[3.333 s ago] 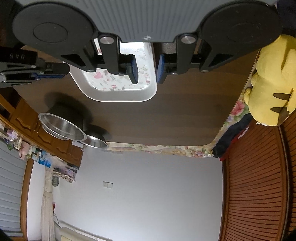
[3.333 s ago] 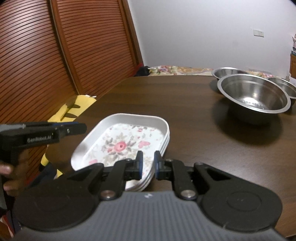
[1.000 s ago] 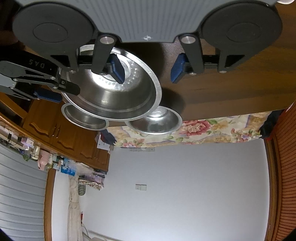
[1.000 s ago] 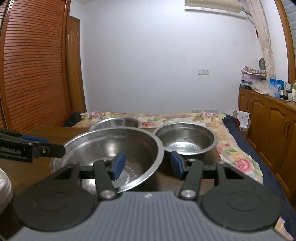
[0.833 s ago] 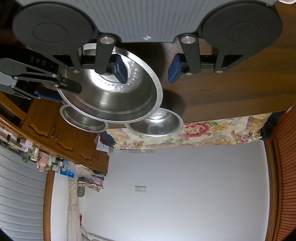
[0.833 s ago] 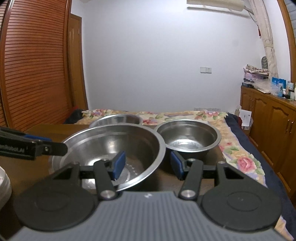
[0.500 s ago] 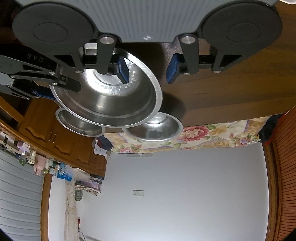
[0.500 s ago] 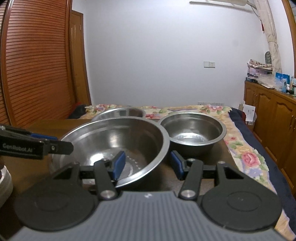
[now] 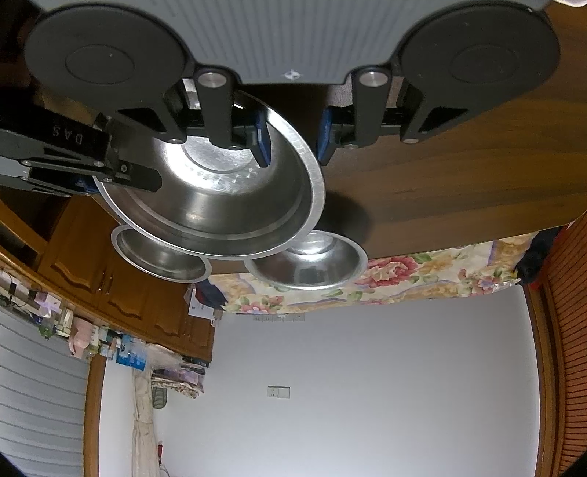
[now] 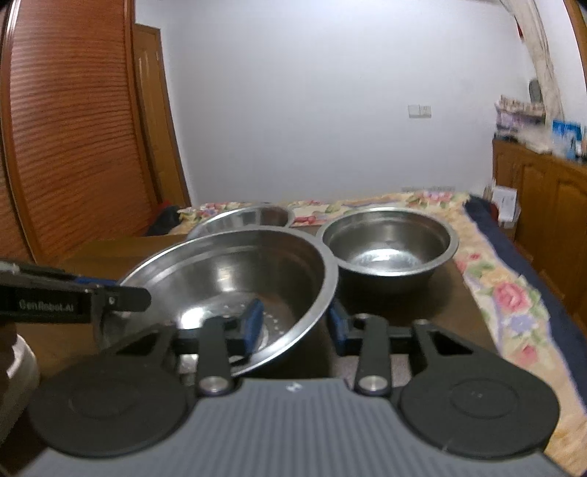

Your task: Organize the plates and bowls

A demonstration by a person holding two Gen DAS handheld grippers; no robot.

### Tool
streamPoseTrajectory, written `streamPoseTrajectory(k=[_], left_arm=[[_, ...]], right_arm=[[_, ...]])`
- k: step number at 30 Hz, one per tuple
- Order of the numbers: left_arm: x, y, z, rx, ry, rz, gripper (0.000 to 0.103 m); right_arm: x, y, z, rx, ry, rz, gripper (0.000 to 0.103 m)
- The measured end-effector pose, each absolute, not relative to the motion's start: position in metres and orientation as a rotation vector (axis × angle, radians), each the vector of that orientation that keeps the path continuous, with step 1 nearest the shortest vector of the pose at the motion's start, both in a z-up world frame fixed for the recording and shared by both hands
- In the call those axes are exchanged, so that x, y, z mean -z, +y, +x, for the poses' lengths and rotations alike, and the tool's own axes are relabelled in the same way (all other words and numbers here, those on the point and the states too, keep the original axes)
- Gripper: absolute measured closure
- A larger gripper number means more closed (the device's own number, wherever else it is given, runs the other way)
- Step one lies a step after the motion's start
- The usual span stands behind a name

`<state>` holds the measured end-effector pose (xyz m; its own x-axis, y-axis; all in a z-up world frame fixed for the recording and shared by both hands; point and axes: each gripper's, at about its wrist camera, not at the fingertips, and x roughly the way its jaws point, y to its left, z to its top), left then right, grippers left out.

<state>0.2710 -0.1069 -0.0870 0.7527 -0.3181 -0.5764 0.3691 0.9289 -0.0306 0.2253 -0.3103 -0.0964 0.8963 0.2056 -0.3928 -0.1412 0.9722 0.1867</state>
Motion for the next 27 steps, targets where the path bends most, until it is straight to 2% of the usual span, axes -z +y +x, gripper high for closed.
streamPoseTrajectory(k=[15,27], left_arm=[[0.062,-0.094,0.217,0.419,0.553,0.078,0.074],[0.064,-0.079,0.172,0.428,0.543,0.069,0.074]], right_arm=[[0.078,-0.305,0.178,-0.175,0.368,0.212,0.073],[0.082,-0.300,0.142,-0.162,0.368,0.224,0.073]])
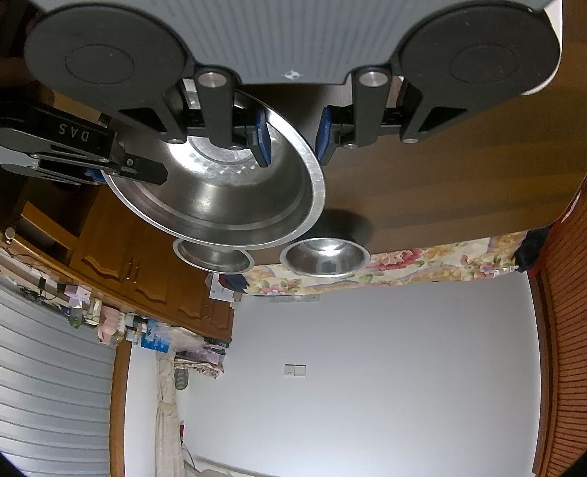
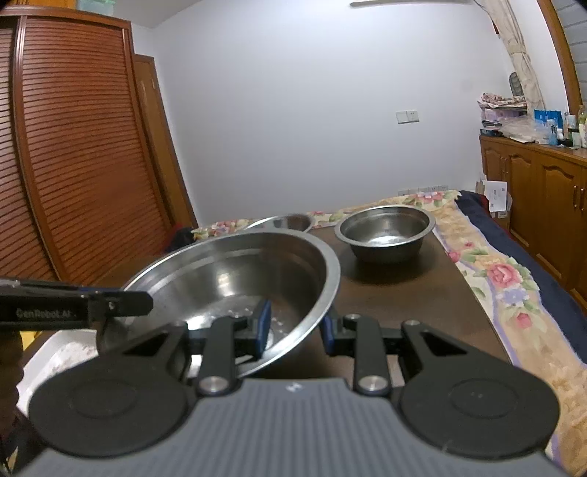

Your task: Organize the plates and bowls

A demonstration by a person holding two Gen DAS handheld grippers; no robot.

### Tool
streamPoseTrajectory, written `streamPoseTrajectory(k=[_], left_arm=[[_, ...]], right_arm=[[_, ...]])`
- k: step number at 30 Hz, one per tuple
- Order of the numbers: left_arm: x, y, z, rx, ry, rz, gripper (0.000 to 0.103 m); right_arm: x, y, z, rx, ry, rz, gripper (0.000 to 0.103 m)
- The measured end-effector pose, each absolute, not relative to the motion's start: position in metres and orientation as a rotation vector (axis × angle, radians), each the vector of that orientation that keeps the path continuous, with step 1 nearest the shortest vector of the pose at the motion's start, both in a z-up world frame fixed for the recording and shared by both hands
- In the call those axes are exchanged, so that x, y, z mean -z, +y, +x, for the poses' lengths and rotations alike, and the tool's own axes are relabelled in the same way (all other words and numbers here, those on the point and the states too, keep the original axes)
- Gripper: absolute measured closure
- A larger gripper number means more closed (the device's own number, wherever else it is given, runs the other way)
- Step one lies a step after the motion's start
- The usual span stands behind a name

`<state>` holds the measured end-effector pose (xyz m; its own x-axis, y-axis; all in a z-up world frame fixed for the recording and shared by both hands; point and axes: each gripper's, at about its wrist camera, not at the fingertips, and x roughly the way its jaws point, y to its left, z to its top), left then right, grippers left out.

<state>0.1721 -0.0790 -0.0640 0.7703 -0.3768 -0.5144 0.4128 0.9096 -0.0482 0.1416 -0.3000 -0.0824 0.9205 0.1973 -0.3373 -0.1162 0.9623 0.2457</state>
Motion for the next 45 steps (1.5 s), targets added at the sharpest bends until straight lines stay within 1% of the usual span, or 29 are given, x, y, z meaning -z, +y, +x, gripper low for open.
streamPoseTrajectory(k=[18,39,45], left_arm=[[0.075,-0.075,0.138,0.421,0.554,0.064,0.074],[0.099,-0.070,0.136,0.413,0.601,0.056,0.074],[0.095,-0.073,0.136,0.409,0.598,0.063,0.074]], right_arm=[[0.088,-0.299,0.122,-0.155,0.380,0.220,0.073],[0.104,-0.297,0.118,-0.157,0.421,0.227,0.073],[0.107,-0.295,0.118,-0.163,0.437,0.220,0.073]])
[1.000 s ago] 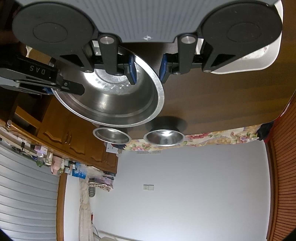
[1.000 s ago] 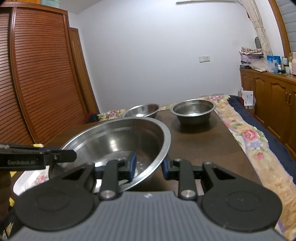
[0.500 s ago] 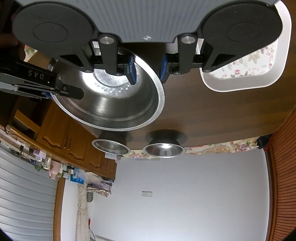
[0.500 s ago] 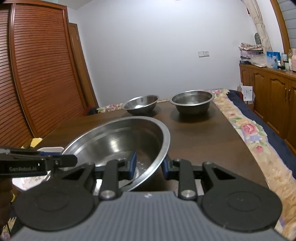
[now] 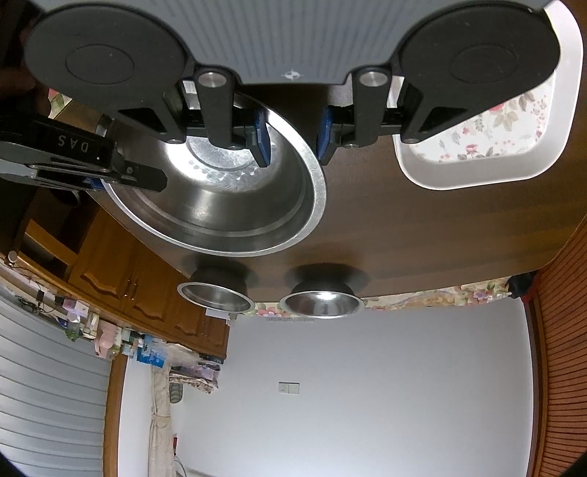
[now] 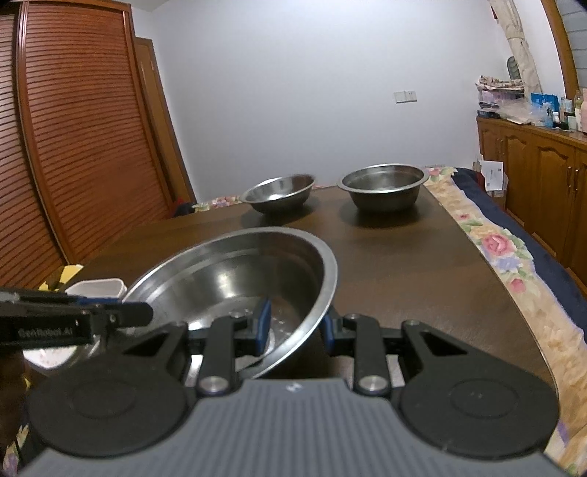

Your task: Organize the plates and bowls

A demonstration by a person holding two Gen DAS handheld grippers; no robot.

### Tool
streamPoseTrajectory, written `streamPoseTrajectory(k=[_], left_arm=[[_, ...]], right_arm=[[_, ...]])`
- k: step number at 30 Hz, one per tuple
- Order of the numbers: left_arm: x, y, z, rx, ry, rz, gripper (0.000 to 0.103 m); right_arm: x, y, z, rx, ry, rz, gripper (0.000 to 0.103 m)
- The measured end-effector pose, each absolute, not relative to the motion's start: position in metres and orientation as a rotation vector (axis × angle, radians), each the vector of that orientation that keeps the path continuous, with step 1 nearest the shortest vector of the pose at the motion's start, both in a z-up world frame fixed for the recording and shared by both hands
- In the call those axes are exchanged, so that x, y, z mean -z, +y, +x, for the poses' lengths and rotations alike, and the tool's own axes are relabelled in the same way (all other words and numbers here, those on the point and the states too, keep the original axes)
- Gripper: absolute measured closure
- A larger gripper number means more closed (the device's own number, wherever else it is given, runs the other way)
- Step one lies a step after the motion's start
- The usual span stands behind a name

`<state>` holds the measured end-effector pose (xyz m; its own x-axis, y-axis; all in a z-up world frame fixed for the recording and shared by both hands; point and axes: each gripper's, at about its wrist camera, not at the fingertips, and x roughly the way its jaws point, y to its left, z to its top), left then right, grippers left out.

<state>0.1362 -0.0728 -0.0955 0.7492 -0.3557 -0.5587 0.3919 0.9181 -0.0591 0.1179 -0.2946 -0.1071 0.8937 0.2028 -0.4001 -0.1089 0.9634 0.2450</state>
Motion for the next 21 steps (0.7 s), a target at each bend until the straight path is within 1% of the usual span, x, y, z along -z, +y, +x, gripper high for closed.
streamPoseTrajectory(k=[8,12,16,17,21], left_arm=[[0.092,-0.073,0.135,0.394,0.599,0.072,0.073],[0.088,-0.069,0.137,0.373,0.604,0.053,0.073],[0.083,-0.064,0.138,0.365,0.601,0.046,0.073],[0.081,-0.063,0.138,0.364,0.598,0.047,0.071],[0.072,-0.062,0.135,0.362,0.585,0.052,0.067]], right_arm=[[0.105,-0.294,0.119,-0.157,0.447,0.217,0.072],[0.103,-0.296,0.120,-0.140,0.446,0.209,0.061],[0.100,-0.301,0.120,-0.124,0.442,0.205,0.057],[0.099,-0.302,0.119,-0.120,0.439,0.205,0.054],[0.092,-0.306,0.117,-0.114,0.421,0.202,0.053]])
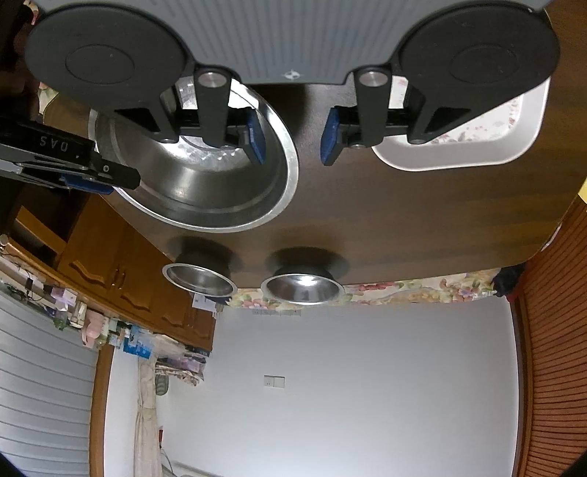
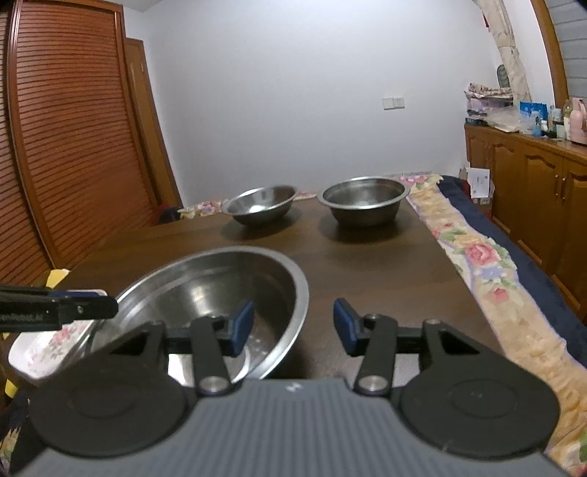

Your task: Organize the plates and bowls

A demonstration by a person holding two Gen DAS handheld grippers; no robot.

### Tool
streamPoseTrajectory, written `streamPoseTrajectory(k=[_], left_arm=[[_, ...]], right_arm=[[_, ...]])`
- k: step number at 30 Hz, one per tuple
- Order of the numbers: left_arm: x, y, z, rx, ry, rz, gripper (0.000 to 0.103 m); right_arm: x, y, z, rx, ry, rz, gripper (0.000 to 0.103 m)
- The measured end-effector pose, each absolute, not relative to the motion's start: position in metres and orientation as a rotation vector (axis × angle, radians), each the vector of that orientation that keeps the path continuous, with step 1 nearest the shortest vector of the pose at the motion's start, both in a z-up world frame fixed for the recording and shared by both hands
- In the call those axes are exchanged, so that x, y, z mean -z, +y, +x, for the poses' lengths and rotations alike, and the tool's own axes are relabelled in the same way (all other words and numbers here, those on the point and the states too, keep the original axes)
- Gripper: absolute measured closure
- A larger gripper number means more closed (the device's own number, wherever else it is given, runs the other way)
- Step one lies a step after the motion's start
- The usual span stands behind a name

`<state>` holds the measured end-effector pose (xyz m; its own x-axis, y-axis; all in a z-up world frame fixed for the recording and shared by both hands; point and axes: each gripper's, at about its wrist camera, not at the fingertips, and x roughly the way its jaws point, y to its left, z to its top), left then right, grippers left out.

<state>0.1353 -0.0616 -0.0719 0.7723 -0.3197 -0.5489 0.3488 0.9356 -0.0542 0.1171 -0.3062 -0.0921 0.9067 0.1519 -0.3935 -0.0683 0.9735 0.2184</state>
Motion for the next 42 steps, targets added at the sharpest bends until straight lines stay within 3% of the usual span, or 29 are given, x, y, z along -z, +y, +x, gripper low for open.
streamPoseTrajectory(k=[18,33,42], left_arm=[[0.038,-0.059,0.148,0.391,0.480,0.067,0.065],[0.020,-0.063,0.221,0.385,0.481,0.075,0.065],[0.011,-0.065,0.270,0.371,0.532,0.107,0.065]], right_arm=[[0.050,-0.320,0.128,-0.126,0.329,0.125,0.053],[0.011,-0.317,0.181,-0.258,0.300,-0.015,0.053],[-0.003,-0.325,0.231,-0.322,0.391,-0.024,0.054]])
